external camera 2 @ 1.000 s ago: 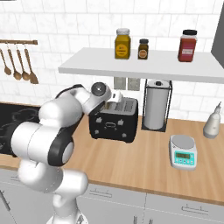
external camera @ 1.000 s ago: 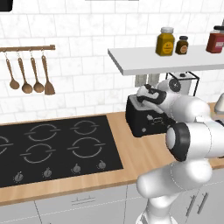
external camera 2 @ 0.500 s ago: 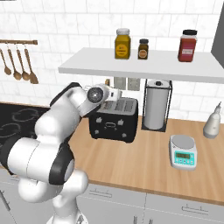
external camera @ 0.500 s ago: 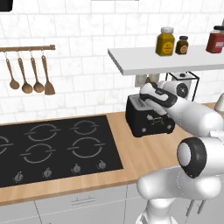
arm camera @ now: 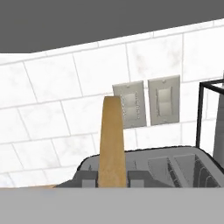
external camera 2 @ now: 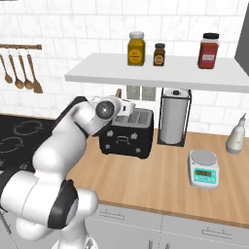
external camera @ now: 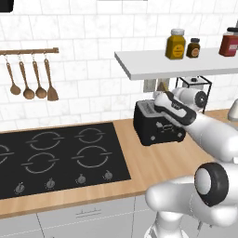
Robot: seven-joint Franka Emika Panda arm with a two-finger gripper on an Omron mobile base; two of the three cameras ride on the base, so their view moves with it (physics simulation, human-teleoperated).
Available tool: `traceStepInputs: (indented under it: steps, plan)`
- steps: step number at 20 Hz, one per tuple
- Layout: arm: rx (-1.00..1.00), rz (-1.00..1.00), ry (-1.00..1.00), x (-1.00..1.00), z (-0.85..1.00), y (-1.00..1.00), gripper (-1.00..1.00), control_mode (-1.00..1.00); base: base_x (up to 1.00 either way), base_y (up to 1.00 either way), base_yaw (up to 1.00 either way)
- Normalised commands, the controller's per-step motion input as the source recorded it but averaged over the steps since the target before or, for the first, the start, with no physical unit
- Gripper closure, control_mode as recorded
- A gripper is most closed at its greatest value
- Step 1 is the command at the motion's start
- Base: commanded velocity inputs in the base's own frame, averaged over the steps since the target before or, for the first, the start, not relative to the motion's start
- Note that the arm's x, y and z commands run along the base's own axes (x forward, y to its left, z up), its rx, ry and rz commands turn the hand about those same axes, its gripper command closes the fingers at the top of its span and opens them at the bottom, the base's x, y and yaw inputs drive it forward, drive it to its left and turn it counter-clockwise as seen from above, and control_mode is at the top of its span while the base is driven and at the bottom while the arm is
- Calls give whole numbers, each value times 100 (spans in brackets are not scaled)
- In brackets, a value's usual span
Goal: Start the toaster. Once the lever pops up, take the bread to the plate on the dining counter.
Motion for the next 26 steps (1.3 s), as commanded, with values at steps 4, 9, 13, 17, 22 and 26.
traceStepInputs:
  steps: [4, 9, 13, 17, 22, 26]
  plan:
    - [6, 0, 18, -60, 69, 0, 100, -100, 0, 0, 0]
    - [0, 0, 23, -76, 45, 0, 100, -100, 0, 0, 0]
    - [0, 0, 26, -94, 2, 0, 100, -100, 0, 0, 0]
    - [0, 0, 23, -97, 0, 0, 100, -100, 0, 0, 0]
    - [0, 0, 20, -72, 1, 21, 100, -100, 0, 0, 0]
    - [0, 0, 17, -62, 8, 41, 100, -100, 0, 0, 0]
